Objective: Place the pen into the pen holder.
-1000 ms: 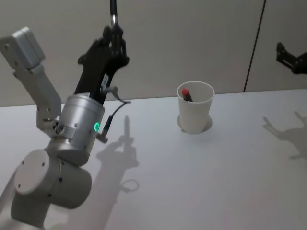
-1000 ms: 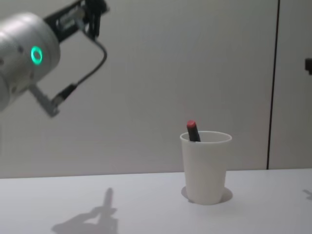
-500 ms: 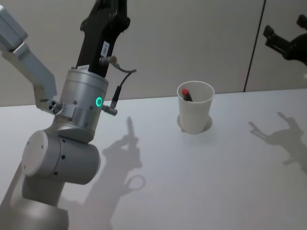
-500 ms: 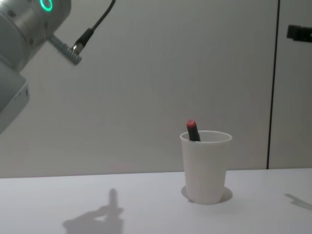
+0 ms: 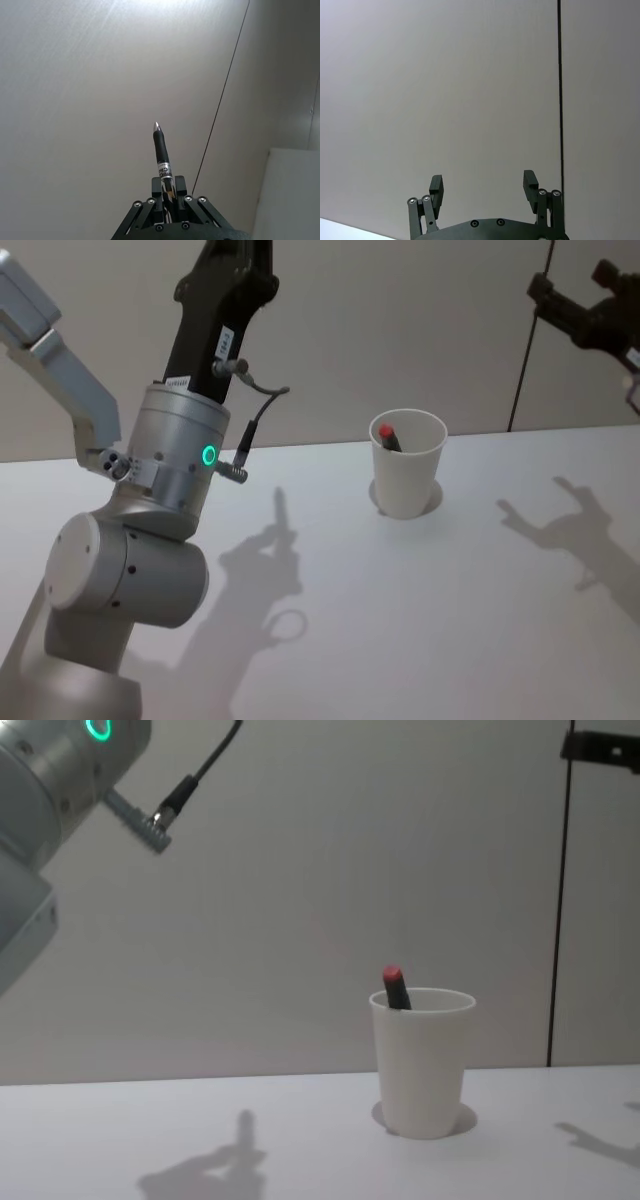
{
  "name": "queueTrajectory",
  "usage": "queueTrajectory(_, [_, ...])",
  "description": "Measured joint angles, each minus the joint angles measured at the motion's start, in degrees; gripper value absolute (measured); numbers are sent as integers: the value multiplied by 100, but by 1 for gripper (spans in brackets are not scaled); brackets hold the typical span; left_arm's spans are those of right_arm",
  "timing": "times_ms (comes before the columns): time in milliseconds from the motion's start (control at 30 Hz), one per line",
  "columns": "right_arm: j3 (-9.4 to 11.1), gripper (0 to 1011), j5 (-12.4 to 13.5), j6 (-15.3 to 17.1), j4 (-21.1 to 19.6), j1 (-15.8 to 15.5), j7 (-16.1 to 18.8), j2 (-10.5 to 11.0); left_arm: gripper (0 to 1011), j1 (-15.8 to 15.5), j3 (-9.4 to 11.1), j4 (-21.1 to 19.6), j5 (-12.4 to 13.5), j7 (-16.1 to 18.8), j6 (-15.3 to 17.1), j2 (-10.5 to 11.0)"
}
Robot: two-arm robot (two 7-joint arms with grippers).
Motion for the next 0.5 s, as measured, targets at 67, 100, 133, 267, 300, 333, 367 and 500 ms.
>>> queueTrajectory(67, [-1, 1001, 54, 26, -13, 2, -10, -12, 156, 42, 9, -27, 62, -28, 47, 36])
queueTrajectory(100, [-4, 1001, 186, 84, -44, 5, -30, -36, 156, 69, 17, -41, 117, -53, 81, 61])
queueTrajectory(133, [-6, 1001, 305, 159, -73, 8, -57, -58, 156, 84, 21, -50, 142, -65, 97, 74])
queueTrajectory(267, [-8, 1001, 621, 328, -150, 17, -122, -113, 156, 153, 46, -87, 295, -134, 184, 145])
queueTrajectory(300, [-10, 1001, 757, 405, -178, 20, -148, -134, 156, 164, 50, -93, 327, -150, 199, 159])
queueTrajectory(333, [-10, 1001, 757, 405, -178, 20, -148, -134, 156, 188, 60, -105, 405, -188, 235, 190])
queueTrajectory(367, [-10, 1001, 847, 455, -193, 22, -169, -146, 156, 198, 65, -111, 442, -206, 250, 204])
queueTrajectory(500, [-10, 1001, 1243, 675, -268, 39, -273, -212, 156, 239, 89, -127, 631, -311, 310, 268])
